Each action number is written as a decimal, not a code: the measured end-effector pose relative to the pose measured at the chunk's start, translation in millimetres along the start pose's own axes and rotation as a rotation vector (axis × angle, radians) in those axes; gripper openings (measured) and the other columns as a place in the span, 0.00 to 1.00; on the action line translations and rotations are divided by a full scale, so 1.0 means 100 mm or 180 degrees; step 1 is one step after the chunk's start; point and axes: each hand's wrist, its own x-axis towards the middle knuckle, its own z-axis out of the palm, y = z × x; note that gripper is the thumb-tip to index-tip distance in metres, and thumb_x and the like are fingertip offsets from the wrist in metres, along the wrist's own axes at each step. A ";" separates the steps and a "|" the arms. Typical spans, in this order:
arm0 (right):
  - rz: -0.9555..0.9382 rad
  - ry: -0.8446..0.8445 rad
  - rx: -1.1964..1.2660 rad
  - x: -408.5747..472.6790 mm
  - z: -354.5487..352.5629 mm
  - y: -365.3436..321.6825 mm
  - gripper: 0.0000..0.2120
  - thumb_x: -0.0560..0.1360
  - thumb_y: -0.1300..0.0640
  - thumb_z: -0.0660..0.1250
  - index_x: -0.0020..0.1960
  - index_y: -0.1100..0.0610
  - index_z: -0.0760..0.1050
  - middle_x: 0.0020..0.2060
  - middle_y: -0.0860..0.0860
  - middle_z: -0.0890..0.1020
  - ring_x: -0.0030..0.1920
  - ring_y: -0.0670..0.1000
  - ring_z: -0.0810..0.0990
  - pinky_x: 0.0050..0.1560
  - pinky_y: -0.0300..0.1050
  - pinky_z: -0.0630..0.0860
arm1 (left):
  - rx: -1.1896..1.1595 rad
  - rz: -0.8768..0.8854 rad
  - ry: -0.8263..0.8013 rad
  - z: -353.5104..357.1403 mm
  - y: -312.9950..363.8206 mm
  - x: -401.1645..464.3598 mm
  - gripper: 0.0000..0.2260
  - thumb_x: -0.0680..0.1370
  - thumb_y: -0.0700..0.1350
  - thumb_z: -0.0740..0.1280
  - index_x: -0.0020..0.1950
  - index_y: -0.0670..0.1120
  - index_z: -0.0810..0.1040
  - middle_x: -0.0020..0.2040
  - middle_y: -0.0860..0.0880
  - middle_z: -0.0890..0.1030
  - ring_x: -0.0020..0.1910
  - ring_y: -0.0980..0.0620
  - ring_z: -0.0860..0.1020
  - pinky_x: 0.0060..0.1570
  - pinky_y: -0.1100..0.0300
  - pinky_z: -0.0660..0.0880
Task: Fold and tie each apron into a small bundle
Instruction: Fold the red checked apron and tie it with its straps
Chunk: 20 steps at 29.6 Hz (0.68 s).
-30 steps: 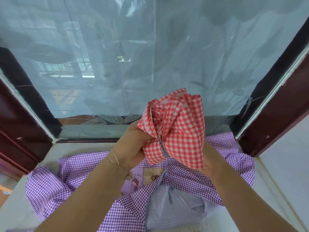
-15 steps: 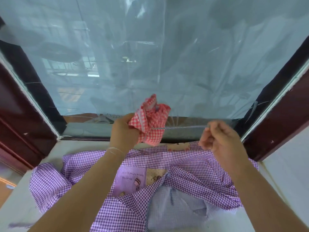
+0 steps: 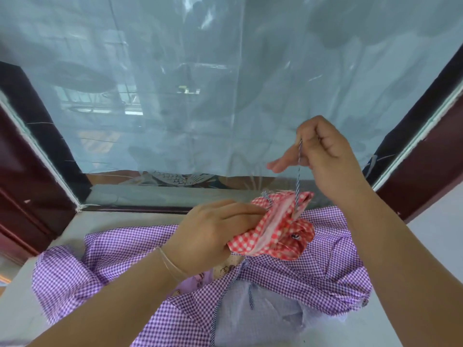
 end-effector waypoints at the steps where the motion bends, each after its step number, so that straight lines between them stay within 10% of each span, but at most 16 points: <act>1: 0.0027 -0.0102 -0.0141 -0.03 0.03 -0.01 0.11 0.83 0.57 0.51 0.44 0.60 0.64 0.30 0.59 0.81 0.36 0.56 0.85 0.43 0.47 0.81 | 0.0009 -0.0038 -0.0049 0.00 0.01 -0.01 0.11 0.77 0.48 0.66 0.56 0.46 0.80 0.55 0.50 0.82 0.50 0.53 0.81 0.51 0.62 0.76; 9: 0.0071 -0.0351 -0.0785 -0.26 0.13 0.08 0.09 0.80 0.50 0.52 0.44 0.52 0.65 0.29 0.51 0.80 0.21 0.55 0.77 0.21 0.49 0.72 | 0.0165 -0.0767 -0.0064 0.05 -0.04 -0.06 0.21 0.74 0.49 0.62 0.67 0.51 0.73 0.63 0.52 0.78 0.53 0.52 0.81 0.45 0.57 0.81; 14: 0.0495 -0.0504 -0.1274 -0.15 0.13 0.27 0.11 0.83 0.55 0.54 0.41 0.50 0.66 0.34 0.48 0.79 0.29 0.38 0.76 0.30 0.29 0.69 | 0.0210 -0.0400 0.0001 0.10 0.02 -0.05 0.22 0.75 0.49 0.64 0.69 0.51 0.68 0.66 0.54 0.73 0.54 0.54 0.79 0.46 0.61 0.79; 20: 0.0752 -0.1850 -0.1667 0.04 0.06 0.47 0.12 0.81 0.56 0.60 0.40 0.45 0.71 0.36 0.40 0.76 0.37 0.33 0.74 0.42 0.33 0.68 | -0.0004 0.0025 0.0148 0.06 0.15 0.01 0.26 0.74 0.49 0.71 0.70 0.51 0.67 0.67 0.55 0.71 0.58 0.56 0.76 0.55 0.59 0.76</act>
